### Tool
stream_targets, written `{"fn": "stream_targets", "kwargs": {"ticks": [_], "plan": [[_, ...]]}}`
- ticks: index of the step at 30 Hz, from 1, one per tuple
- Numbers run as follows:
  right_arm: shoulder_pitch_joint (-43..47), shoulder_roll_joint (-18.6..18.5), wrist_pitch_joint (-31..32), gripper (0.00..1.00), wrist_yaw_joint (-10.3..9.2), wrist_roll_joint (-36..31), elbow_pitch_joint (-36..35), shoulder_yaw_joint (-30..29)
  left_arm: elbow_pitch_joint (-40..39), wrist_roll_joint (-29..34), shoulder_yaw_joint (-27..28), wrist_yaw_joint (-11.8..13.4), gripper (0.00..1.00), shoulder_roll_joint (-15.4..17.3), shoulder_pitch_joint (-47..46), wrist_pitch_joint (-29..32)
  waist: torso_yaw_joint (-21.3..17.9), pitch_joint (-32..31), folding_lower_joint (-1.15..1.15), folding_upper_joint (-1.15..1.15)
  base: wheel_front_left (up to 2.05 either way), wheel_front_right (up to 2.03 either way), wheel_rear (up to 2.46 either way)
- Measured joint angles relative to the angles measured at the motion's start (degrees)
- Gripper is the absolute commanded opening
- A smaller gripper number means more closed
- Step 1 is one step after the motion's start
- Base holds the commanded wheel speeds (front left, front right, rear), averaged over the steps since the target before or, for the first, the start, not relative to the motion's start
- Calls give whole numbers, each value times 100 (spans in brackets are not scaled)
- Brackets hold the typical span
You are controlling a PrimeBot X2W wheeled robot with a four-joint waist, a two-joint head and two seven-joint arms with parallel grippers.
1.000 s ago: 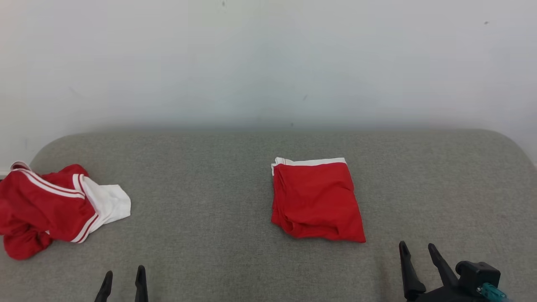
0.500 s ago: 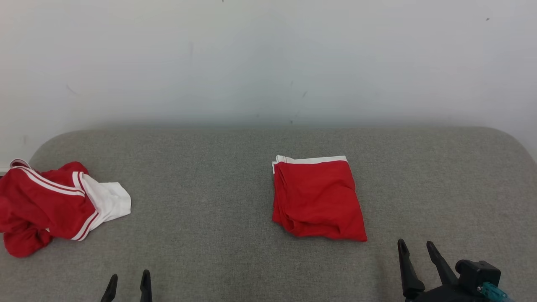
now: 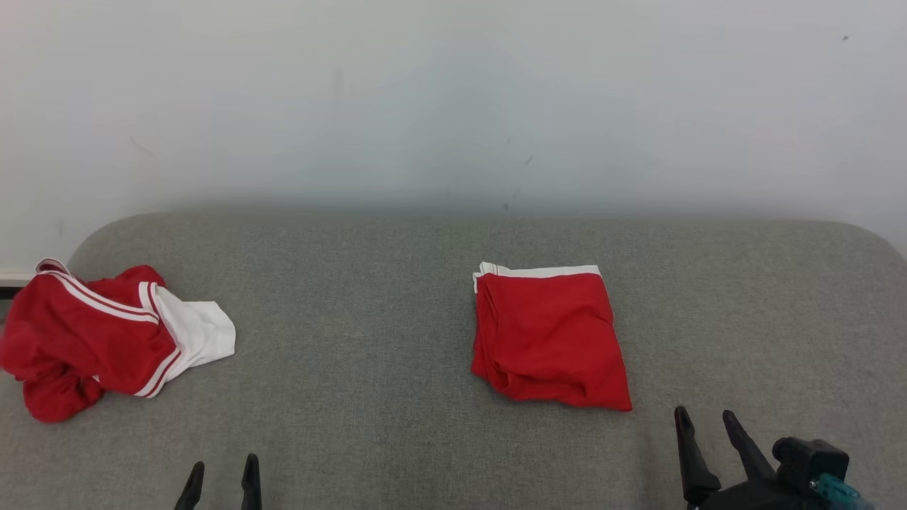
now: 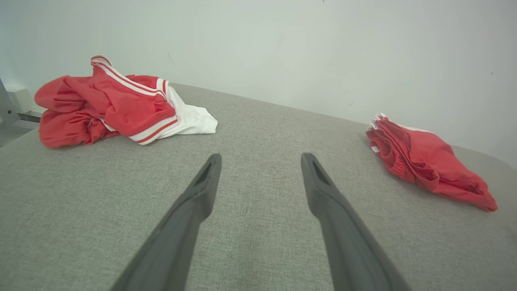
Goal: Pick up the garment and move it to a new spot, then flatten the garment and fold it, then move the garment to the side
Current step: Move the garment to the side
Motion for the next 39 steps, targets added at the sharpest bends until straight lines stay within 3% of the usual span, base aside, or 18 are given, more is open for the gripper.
{"fn": "stream_targets", "kwargs": {"ticks": [4, 7, 10, 11, 14, 18, 26, 39], "plan": [[-381, 0, 621, 100, 0, 89, 93, -73, 18, 0, 34, -15, 100, -24, -34, 0, 46, -8, 0, 0, 0, 0, 0], [-845, -18, 1740, 100, 0, 120, 321, -35, 45, 11, 20, -60, 100, -51, -55, 0, 86, 4, 0, 0, 0, 0, 0], [-1364, -22, 2914, 100, 0, 97, 586, -416, 83, 27, -14, -104, 100, -63, -91, 0, 160, 30, 0, 0, 0, 0, 0], [-1364, -22, 2914, 100, 0, 97, 586, -416, 83, 27, -14, -104, 100, -63, -91, 0, 160, 30, 0, 0, 0, 0, 0], [-1869, -29, 3818, 100, 0, -131, 757, -764, 167, 30, -110, -155, 100, -45, -162, 38, 252, 85, 0, 0, 0, 0, 0], [-2581, -25, 4469, 100, 0, -633, 922, -1115, 176, 32, -247, -204, 100, 13, -327, 181, 398, 227, 0, 0, 0, 0, 0], [-3376, -138, 4851, 100, 0, -1357, 1521, -1667, 105, 27, -497, -250, 100, -30, -759, 254, 726, 723, 1, 1, 0, 0, 0], [-3702, -258, 4362, 100, 0, -1804, 2416, -1791, 166, 23, -633, -255, 100, -57, -878, 193, 1270, 1327, 1, 1, 0, 0, 0]]}}
